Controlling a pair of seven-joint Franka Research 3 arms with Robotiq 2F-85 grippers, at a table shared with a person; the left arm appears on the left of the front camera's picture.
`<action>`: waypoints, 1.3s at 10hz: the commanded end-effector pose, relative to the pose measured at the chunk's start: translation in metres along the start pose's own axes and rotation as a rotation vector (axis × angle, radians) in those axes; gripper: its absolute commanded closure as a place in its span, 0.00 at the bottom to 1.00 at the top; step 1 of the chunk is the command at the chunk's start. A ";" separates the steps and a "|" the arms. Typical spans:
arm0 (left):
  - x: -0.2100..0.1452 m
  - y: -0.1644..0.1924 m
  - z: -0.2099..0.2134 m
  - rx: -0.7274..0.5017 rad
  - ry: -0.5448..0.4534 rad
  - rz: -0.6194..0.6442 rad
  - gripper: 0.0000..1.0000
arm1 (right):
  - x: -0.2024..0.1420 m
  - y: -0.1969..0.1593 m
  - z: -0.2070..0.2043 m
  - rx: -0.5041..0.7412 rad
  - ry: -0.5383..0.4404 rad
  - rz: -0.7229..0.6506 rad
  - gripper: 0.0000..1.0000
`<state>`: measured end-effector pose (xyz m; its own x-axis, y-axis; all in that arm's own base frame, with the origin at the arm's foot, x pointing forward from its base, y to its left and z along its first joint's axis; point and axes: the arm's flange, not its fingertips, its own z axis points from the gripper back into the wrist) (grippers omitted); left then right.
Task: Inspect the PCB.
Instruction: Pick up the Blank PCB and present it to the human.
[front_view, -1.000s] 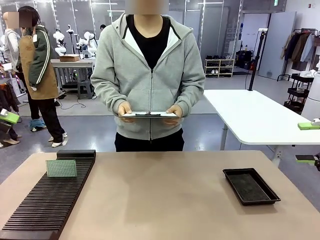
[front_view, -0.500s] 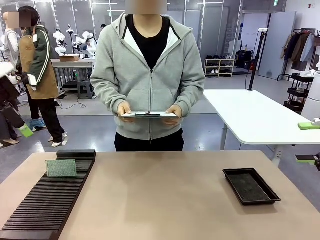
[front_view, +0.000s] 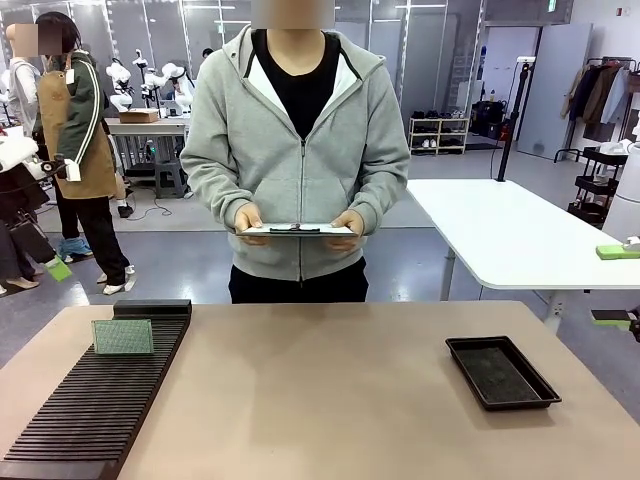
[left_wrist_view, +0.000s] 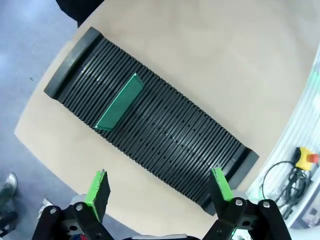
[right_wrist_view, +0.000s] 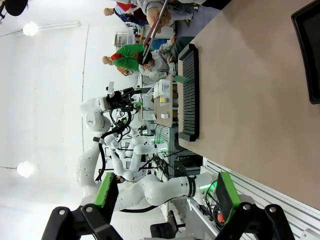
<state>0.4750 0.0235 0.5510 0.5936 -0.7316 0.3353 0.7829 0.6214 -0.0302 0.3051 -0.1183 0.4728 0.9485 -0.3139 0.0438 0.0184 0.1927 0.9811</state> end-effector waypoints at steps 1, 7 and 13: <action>0.001 0.000 -0.002 0.008 0.022 -0.003 0.00 | -0.001 0.002 0.000 0.006 0.002 0.009 0.00; 0.035 0.037 -0.019 -0.047 0.140 -0.243 0.00 | -0.008 -0.001 0.052 0.058 -0.066 -0.047 0.00; 0.077 0.092 -0.071 -0.185 0.293 -0.458 0.00 | -0.012 -0.027 0.085 0.090 -0.165 -0.085 0.00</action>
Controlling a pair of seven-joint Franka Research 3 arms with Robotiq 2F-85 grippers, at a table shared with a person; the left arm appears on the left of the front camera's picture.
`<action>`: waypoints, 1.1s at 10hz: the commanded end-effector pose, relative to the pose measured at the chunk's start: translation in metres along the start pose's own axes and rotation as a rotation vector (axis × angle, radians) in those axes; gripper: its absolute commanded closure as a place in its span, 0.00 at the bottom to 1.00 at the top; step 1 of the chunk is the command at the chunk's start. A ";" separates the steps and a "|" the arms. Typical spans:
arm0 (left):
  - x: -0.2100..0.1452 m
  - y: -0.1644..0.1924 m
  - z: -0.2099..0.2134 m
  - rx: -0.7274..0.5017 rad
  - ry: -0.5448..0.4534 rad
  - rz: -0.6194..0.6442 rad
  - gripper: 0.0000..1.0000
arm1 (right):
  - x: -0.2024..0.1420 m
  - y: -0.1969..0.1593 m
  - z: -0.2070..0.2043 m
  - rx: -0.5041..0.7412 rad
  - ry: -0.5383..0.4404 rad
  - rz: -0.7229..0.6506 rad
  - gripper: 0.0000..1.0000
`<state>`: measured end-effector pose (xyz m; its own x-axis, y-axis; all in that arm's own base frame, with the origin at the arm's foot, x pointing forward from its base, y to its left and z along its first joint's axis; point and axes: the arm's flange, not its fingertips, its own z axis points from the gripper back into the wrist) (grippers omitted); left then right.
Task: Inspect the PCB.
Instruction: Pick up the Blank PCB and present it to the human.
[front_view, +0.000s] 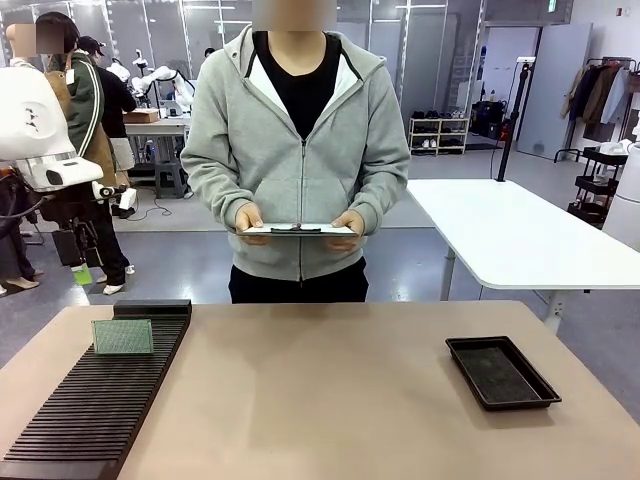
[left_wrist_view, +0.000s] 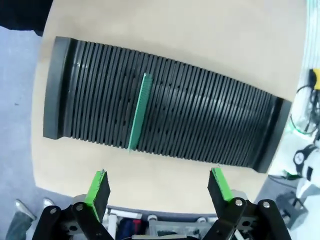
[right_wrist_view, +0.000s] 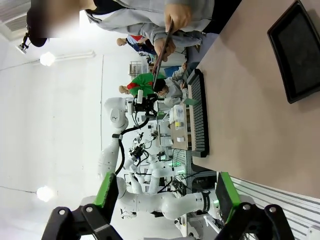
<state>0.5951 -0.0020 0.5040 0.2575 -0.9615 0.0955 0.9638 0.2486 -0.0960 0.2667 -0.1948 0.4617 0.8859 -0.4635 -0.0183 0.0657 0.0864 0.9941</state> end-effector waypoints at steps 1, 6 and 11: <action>-0.004 0.015 -0.004 -0.050 0.034 -0.104 0.00 | 0.003 -0.004 0.006 0.007 -0.026 -0.015 0.00; 0.005 0.009 -0.053 -0.003 0.015 -0.147 0.00 | 0.002 -0.006 0.004 0.000 -0.016 -0.017 0.00; 0.002 0.010 -0.097 0.131 0.075 -0.087 0.00 | 0.002 -0.006 0.004 0.000 -0.016 -0.017 0.00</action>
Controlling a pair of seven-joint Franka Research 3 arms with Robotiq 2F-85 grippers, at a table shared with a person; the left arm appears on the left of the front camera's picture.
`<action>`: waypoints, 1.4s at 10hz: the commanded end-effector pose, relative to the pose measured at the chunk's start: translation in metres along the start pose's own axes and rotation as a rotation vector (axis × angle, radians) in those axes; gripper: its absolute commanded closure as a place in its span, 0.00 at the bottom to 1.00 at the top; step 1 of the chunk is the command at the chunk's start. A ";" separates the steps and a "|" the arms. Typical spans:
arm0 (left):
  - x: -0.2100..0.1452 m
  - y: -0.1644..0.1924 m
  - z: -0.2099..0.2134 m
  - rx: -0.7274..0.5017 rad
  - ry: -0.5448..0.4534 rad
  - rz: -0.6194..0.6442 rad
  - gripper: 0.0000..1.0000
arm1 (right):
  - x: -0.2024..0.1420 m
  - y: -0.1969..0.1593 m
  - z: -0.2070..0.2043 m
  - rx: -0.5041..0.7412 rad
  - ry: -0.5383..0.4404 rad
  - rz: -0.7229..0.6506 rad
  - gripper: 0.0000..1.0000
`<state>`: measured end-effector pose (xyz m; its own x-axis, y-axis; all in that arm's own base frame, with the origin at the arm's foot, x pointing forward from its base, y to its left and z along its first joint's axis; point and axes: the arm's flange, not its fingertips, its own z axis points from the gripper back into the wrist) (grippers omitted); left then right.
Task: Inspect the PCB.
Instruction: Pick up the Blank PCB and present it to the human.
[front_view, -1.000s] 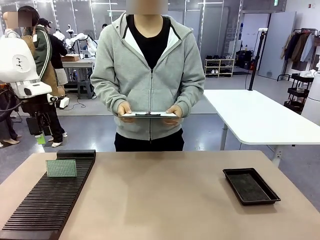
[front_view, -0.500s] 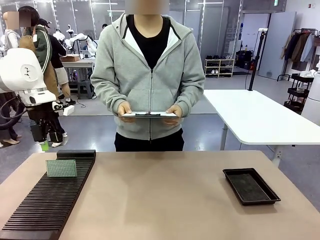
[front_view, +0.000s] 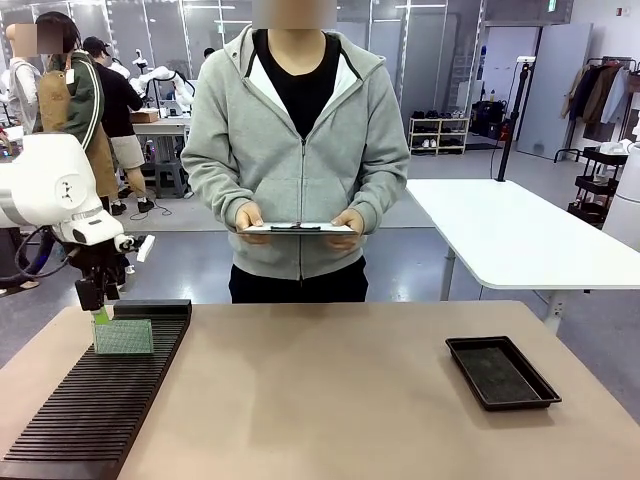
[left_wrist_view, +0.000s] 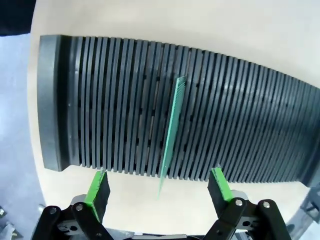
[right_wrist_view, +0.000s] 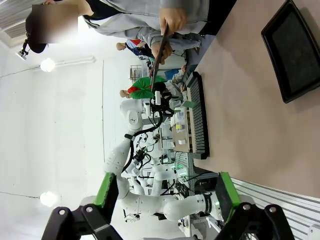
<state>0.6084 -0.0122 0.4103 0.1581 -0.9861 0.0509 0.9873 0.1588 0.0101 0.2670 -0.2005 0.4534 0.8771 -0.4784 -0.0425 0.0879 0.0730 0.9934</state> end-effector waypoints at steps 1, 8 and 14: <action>-0.005 -0.003 -0.007 0.004 0.039 0.019 0.00 | -0.001 0.003 0.000 -0.001 -0.002 0.009 0.00; -0.015 0.006 -0.029 -0.071 0.084 -0.020 0.00 | -0.001 0.003 0.000 -0.001 -0.002 0.009 0.00; -0.014 0.000 -0.035 -0.123 0.052 -0.057 0.65 | -0.001 0.003 0.000 -0.001 -0.002 0.009 0.00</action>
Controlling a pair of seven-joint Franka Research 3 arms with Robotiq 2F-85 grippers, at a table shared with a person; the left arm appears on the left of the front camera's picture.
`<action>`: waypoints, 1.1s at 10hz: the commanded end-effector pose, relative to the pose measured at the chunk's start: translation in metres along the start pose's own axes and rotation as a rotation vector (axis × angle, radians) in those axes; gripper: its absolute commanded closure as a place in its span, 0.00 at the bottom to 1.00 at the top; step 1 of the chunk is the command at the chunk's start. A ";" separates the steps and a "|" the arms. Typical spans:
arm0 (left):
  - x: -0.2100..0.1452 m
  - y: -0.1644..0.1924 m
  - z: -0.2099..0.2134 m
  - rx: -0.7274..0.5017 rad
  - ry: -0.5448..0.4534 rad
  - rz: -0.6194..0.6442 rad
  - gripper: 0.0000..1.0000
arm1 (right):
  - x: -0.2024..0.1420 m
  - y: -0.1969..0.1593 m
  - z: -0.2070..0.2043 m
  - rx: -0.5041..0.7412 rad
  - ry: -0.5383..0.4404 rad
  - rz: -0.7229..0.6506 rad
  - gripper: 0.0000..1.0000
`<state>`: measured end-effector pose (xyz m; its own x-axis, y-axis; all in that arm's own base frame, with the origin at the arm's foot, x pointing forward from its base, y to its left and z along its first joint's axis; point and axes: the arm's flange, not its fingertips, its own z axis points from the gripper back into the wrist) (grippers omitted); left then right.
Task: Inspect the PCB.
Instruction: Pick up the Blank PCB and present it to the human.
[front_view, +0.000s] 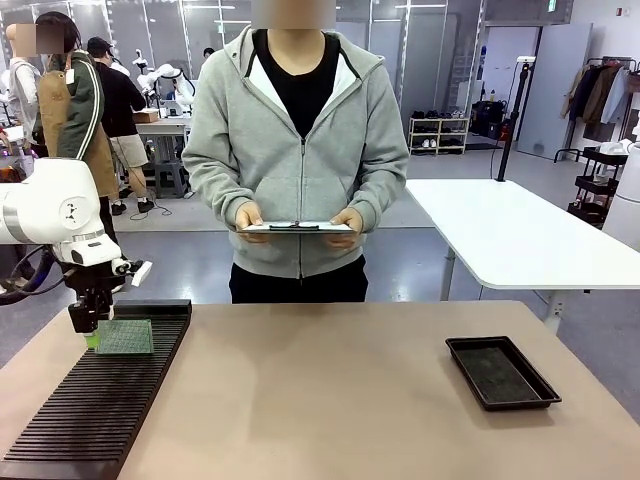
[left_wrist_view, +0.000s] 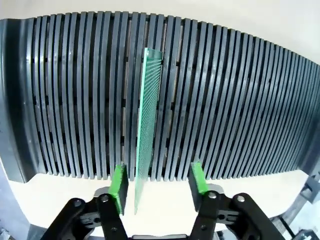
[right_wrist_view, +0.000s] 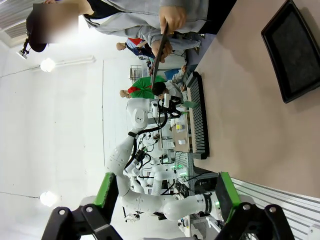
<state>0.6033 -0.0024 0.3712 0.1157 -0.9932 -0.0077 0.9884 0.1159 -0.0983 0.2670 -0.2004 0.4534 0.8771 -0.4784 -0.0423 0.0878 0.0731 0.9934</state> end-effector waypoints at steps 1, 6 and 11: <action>-0.002 0.003 0.004 -0.009 -0.007 -0.020 1.00 | -0.001 0.003 0.000 -0.001 -0.002 0.009 0.00; -0.002 0.003 0.007 0.005 -0.005 -0.027 1.00 | -0.001 0.003 0.000 -0.001 -0.002 0.009 0.00; -0.002 0.000 0.013 0.005 -0.010 -0.037 1.00 | -0.001 0.003 0.000 -0.001 -0.002 0.009 0.00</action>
<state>0.6058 -0.0019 0.3757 0.0869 -0.9962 -0.0030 0.9925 0.0868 -0.0858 0.2670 -0.2004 0.4534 0.8772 -0.4783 -0.0423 0.0878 0.0732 0.9934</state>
